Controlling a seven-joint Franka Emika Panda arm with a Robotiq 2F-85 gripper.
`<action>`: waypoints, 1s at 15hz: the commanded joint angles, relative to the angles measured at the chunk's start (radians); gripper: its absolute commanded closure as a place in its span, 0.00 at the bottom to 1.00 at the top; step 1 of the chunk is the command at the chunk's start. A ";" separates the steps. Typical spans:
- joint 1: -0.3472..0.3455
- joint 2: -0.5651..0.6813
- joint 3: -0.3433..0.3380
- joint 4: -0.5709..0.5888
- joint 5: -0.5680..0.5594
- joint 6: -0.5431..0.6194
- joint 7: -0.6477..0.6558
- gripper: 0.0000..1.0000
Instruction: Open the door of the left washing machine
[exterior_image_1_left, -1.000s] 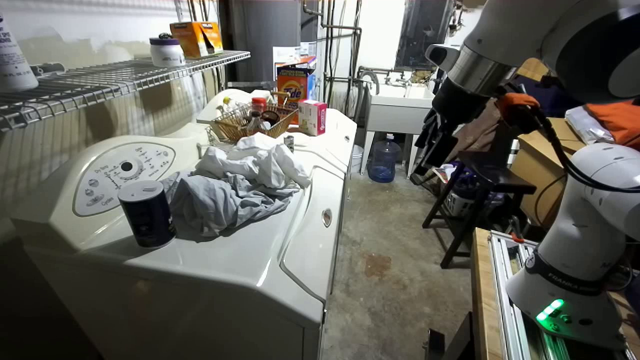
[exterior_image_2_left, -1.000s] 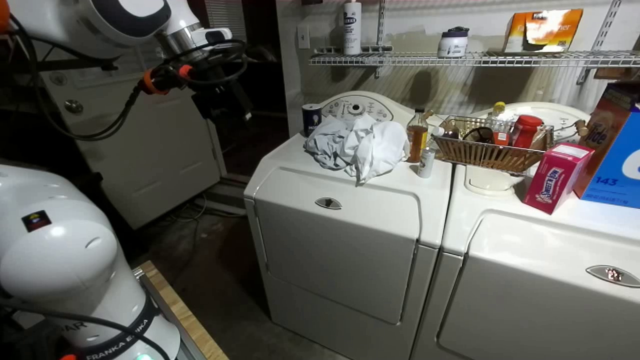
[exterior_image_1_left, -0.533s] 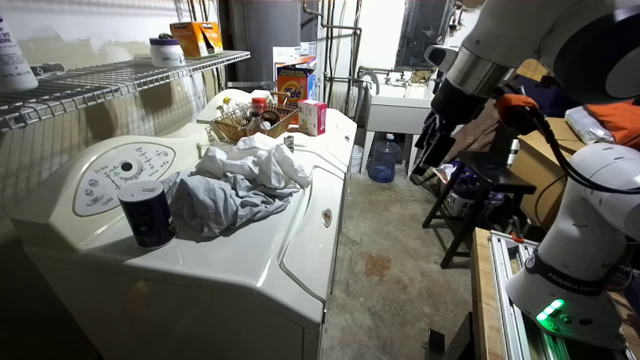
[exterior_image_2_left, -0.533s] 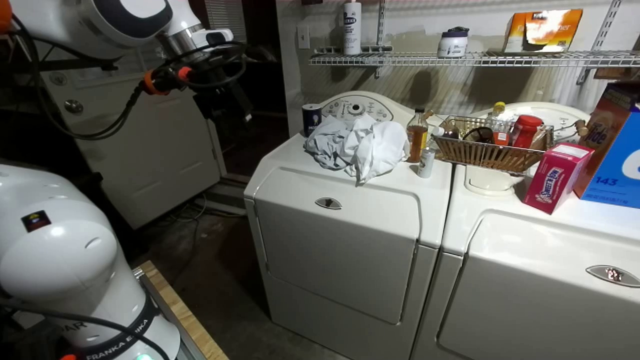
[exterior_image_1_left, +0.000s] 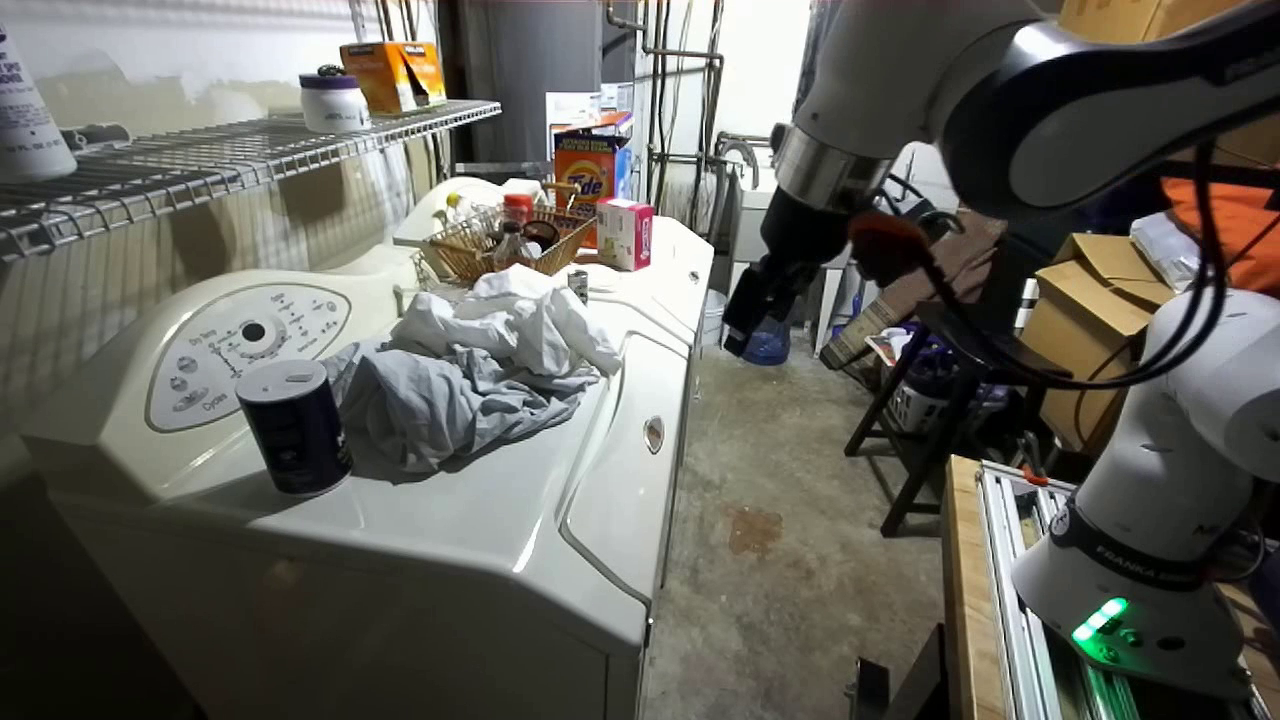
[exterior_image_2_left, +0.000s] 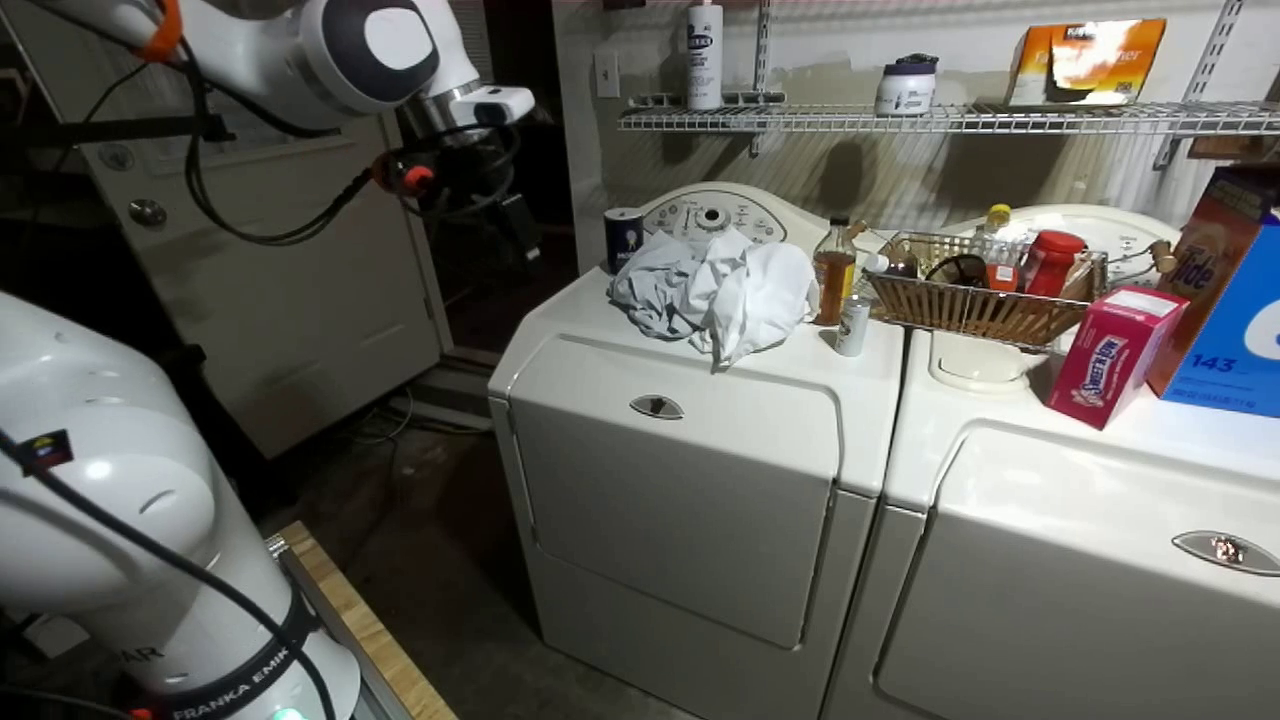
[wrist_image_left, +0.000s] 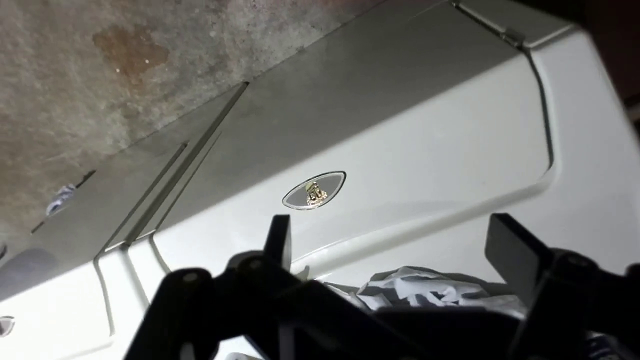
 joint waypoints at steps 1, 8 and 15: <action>-0.071 0.244 0.001 0.190 -0.058 -0.002 0.184 0.00; -0.034 0.556 -0.144 0.399 -0.134 0.016 0.475 0.00; 0.043 0.654 -0.280 0.421 -0.132 0.114 0.530 0.00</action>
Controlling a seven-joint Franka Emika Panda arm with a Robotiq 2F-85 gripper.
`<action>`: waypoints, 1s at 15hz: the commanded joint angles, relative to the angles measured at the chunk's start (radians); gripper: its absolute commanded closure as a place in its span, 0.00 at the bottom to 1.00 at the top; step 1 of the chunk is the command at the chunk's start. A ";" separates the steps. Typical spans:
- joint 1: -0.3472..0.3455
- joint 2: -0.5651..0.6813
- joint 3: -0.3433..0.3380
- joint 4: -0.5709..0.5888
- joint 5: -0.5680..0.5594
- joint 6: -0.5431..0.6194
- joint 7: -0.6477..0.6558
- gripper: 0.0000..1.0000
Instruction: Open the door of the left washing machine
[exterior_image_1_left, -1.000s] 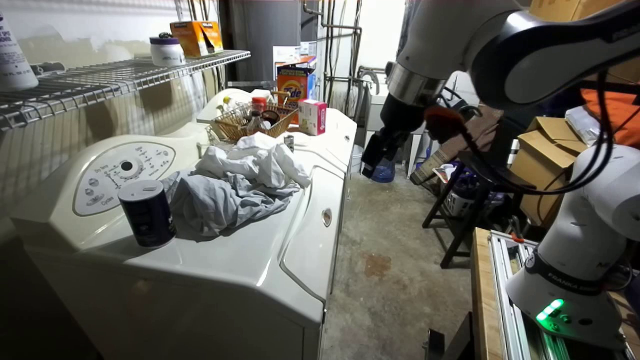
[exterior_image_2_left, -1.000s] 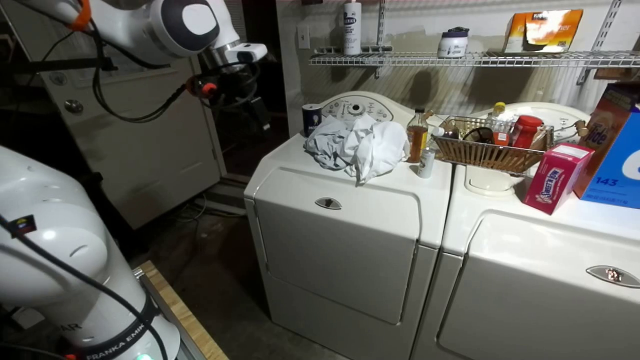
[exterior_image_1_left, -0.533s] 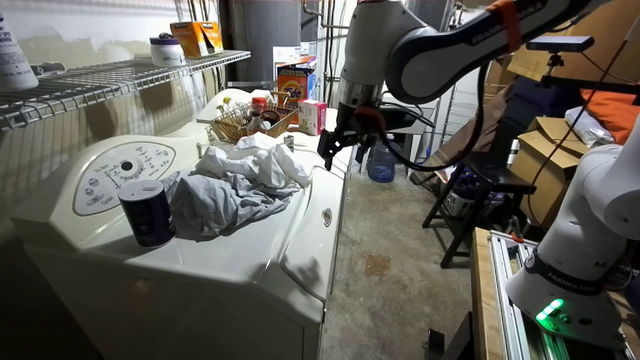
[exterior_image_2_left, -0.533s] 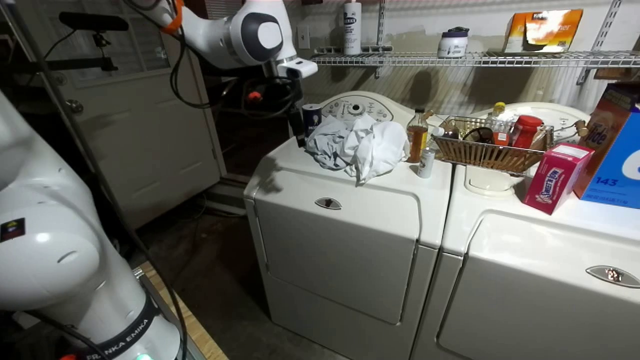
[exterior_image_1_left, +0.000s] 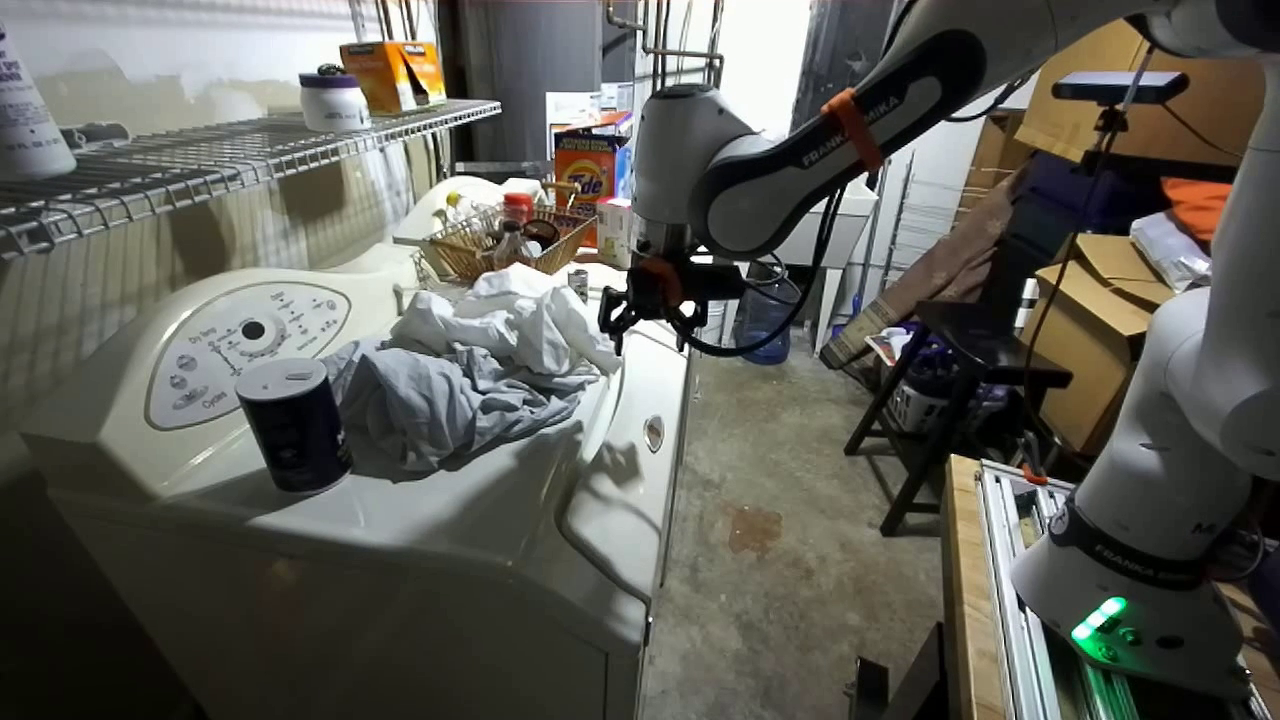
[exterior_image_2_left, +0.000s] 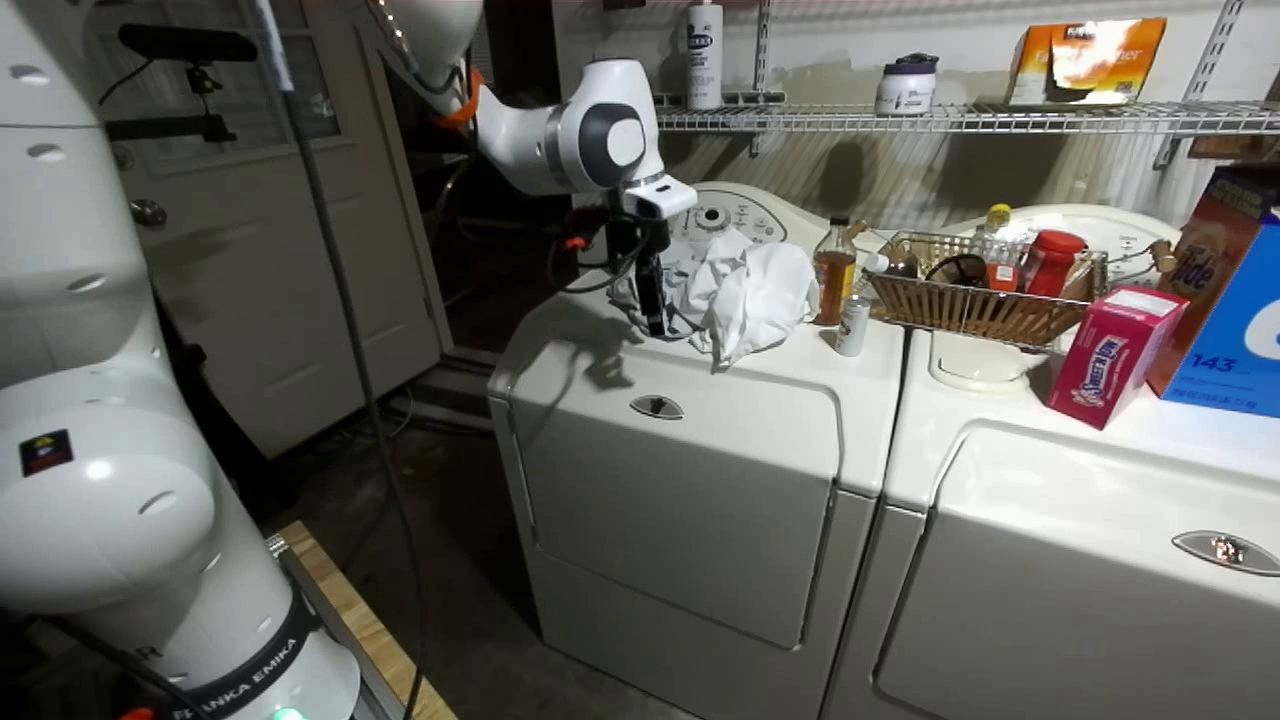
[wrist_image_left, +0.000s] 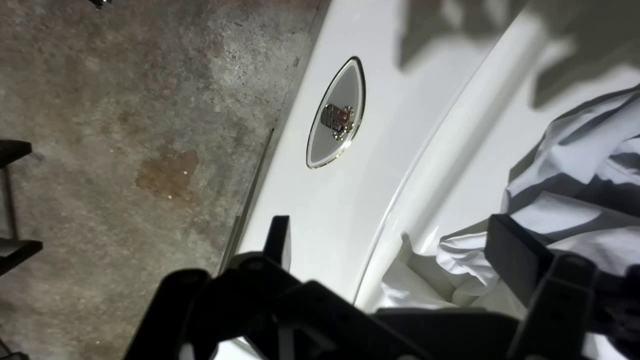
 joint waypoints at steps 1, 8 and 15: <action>0.049 0.008 -0.052 0.008 0.012 0.000 -0.006 0.00; 0.062 0.045 -0.081 0.024 0.018 0.091 0.014 0.00; 0.066 0.136 -0.144 0.054 0.043 0.091 -0.021 0.00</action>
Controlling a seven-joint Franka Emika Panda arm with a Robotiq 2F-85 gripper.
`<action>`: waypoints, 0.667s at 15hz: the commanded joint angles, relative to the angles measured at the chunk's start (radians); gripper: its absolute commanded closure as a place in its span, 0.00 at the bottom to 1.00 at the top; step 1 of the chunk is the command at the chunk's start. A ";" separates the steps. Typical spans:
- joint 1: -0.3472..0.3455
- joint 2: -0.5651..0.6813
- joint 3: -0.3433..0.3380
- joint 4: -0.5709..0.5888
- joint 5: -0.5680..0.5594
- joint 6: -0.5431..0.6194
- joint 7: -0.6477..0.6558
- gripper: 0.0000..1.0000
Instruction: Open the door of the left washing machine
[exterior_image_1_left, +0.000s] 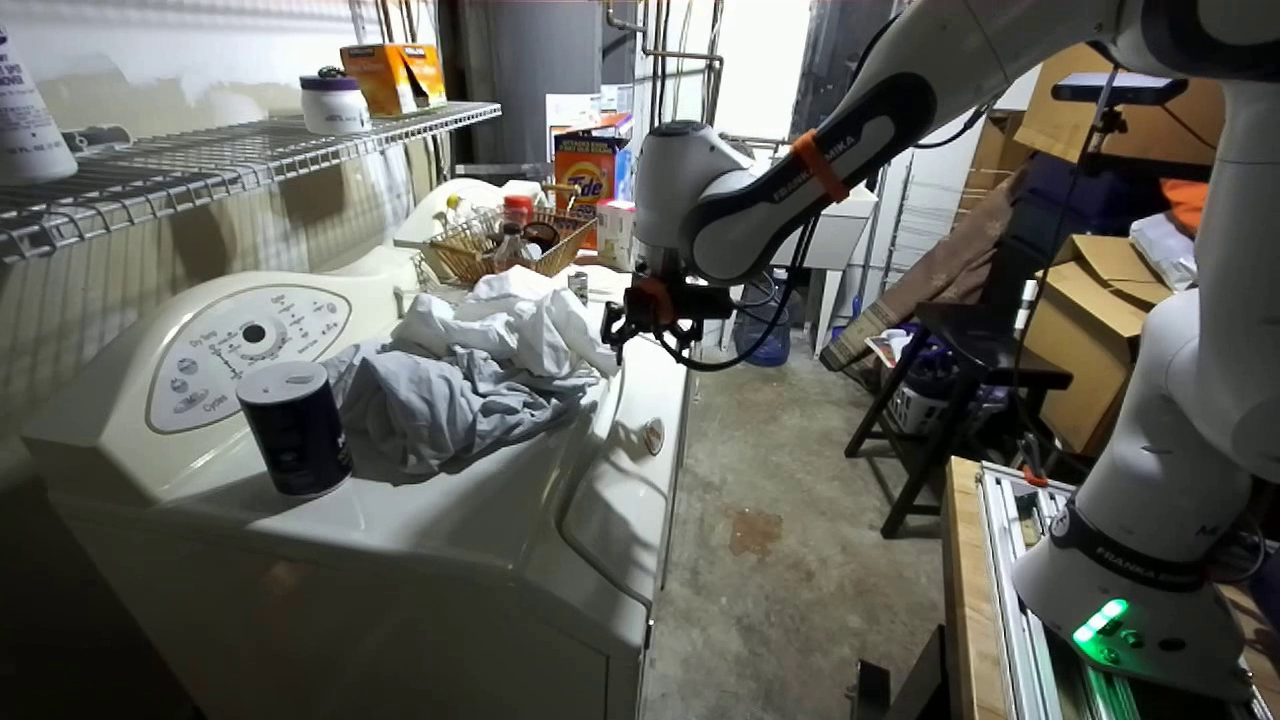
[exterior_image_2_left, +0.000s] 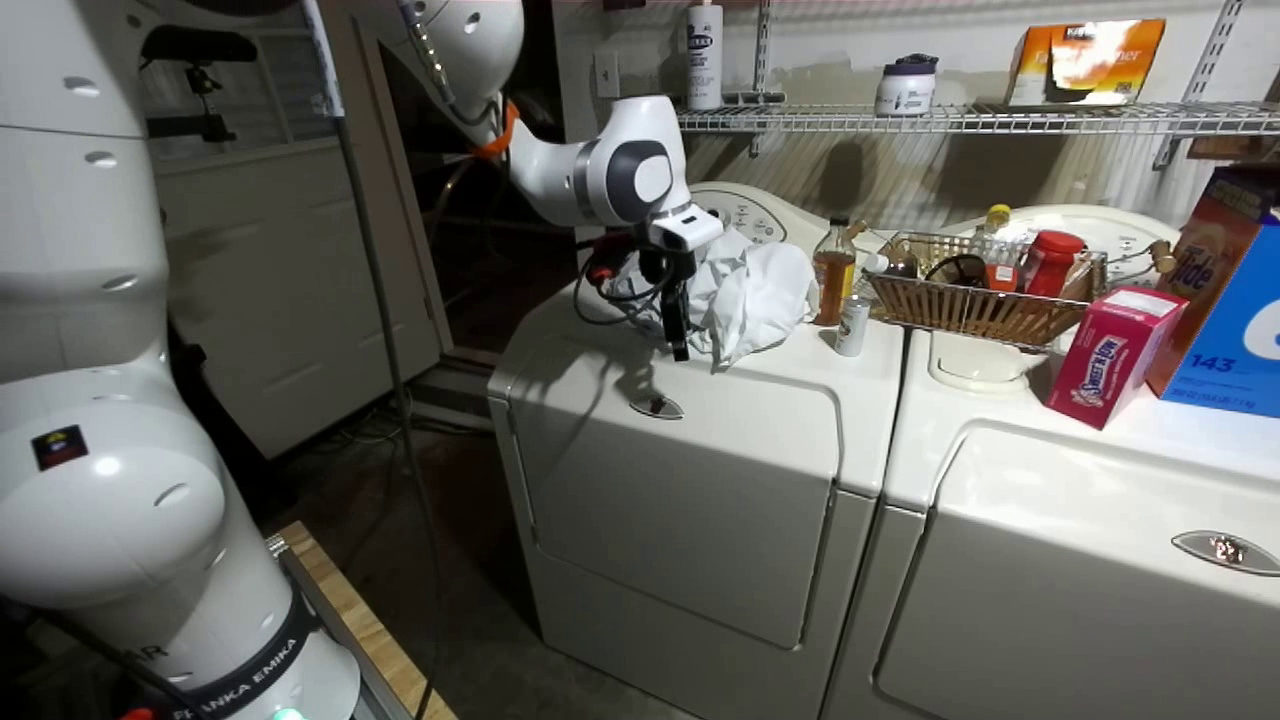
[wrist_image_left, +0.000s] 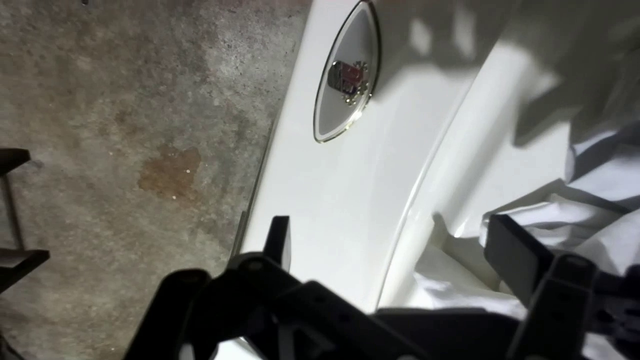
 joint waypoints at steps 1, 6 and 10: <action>0.015 0.059 -0.031 0.040 0.039 -0.003 -0.031 0.00; 0.012 0.127 -0.061 0.083 0.048 -0.007 -0.049 0.00; 0.017 0.181 -0.083 0.133 0.050 -0.016 -0.048 0.00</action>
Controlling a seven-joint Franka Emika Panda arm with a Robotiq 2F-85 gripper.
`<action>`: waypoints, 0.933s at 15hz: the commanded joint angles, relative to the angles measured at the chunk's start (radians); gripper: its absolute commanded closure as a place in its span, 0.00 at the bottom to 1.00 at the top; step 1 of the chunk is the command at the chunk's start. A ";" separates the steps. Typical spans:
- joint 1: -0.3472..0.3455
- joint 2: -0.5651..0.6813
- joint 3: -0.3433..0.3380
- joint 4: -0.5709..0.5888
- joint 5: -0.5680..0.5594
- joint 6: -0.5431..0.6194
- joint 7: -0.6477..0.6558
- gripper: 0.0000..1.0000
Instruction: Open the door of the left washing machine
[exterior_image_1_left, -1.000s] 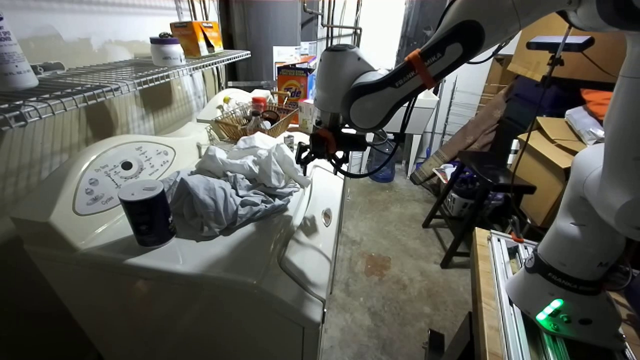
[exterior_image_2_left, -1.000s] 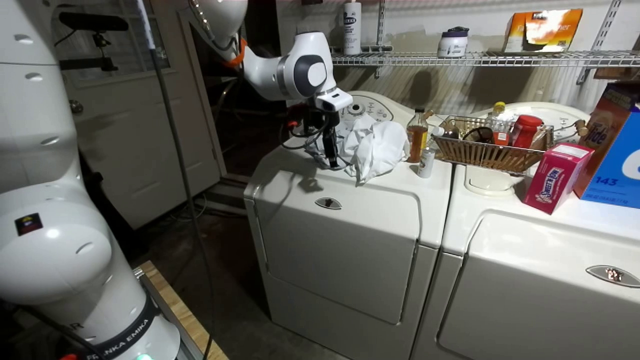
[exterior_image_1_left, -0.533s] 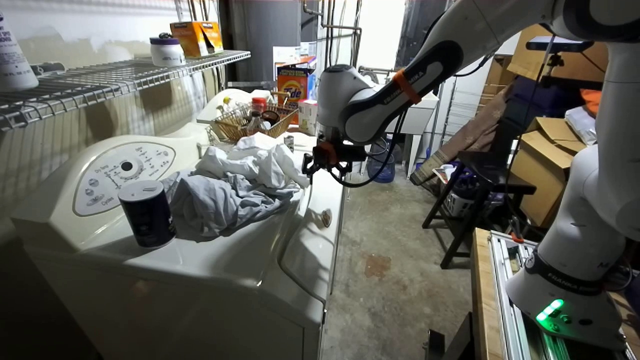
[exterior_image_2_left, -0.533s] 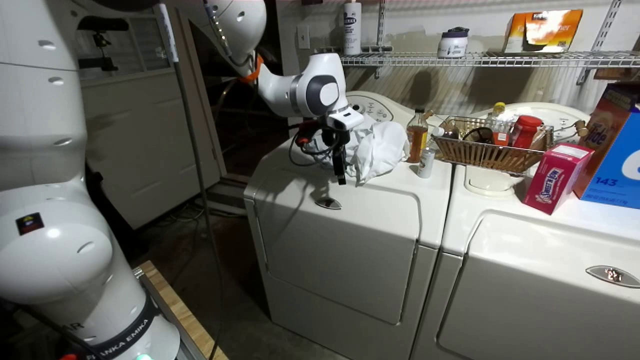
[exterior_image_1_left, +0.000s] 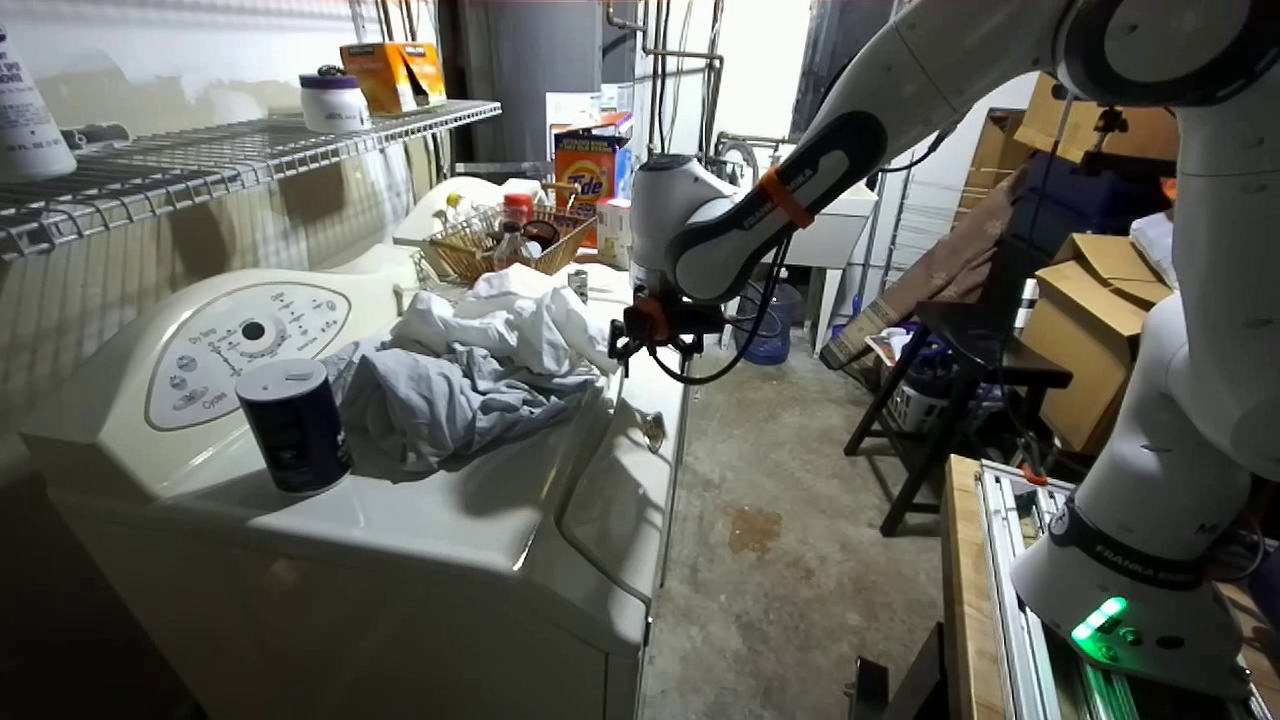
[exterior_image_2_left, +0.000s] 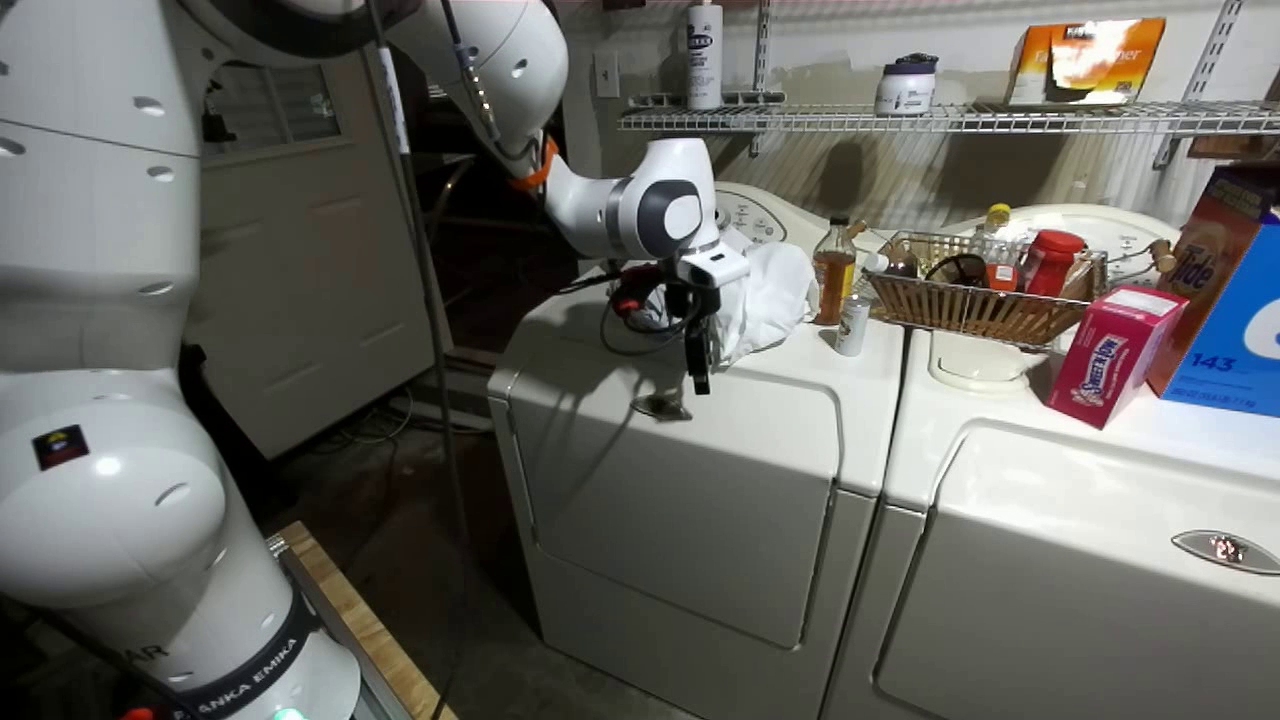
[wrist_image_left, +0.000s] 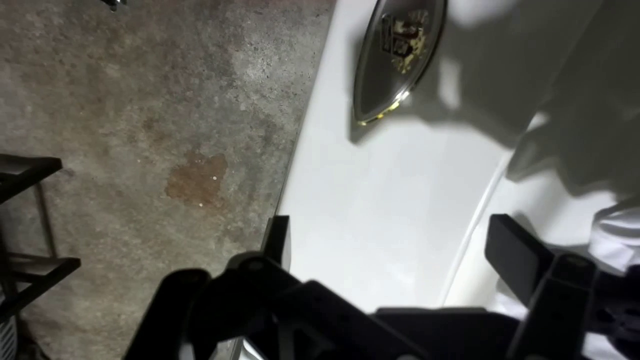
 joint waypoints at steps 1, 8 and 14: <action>0.017 0.069 -0.026 0.080 0.036 -0.016 -0.021 0.00; 0.024 0.151 -0.051 0.164 0.036 -0.028 -0.011 0.00; 0.020 0.202 -0.067 0.214 0.051 -0.049 -0.014 0.00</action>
